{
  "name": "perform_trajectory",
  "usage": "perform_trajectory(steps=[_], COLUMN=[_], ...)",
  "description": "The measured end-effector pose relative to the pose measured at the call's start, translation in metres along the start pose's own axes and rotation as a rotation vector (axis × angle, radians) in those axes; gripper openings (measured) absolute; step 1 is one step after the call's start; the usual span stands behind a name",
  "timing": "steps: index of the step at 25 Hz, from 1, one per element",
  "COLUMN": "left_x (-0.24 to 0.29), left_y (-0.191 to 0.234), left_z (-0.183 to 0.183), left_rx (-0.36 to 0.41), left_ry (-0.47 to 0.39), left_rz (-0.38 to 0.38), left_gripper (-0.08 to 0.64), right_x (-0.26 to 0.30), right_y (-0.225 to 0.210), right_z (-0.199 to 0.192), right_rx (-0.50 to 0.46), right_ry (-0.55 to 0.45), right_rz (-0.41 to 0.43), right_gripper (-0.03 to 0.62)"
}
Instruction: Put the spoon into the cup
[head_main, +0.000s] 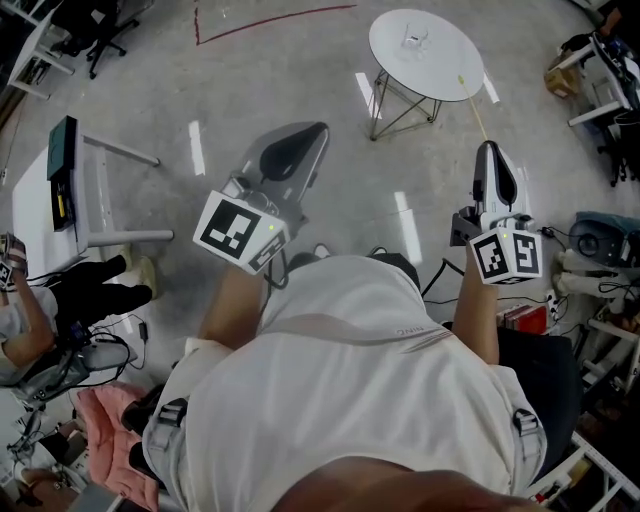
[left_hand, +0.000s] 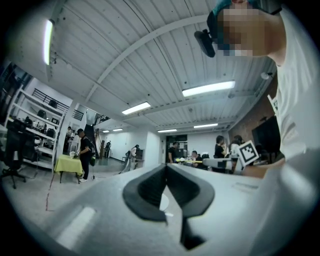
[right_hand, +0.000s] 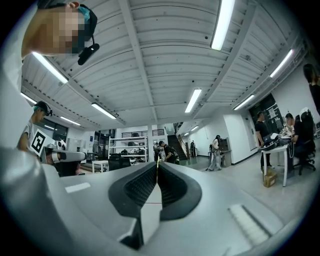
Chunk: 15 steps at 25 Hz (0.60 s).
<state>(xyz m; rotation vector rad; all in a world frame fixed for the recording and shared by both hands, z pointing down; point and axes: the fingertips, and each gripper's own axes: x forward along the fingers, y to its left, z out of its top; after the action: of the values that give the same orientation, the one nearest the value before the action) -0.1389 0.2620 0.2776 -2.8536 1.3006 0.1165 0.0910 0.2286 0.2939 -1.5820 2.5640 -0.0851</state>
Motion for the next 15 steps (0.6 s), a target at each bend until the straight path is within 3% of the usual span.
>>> perform_trajectory(steps=[6, 15], left_x=[0.003, 0.077], left_y=[0.025, 0.059], left_z=[-0.010, -0.030], left_rx=[-0.043, -0.044], left_ry=[-0.011, 0.038], left_rz=[0.003, 0.006], left_gripper=[0.001, 0.000], right_x=[0.021, 0.079], right_y=[0.023, -0.042], right_z=[-0.012, -0.030], right_rx=[-0.033, 0.029], right_ry=[0.040, 0.056], right_rz=[0.039, 0.015], right_gripper=[0.009, 0.009])
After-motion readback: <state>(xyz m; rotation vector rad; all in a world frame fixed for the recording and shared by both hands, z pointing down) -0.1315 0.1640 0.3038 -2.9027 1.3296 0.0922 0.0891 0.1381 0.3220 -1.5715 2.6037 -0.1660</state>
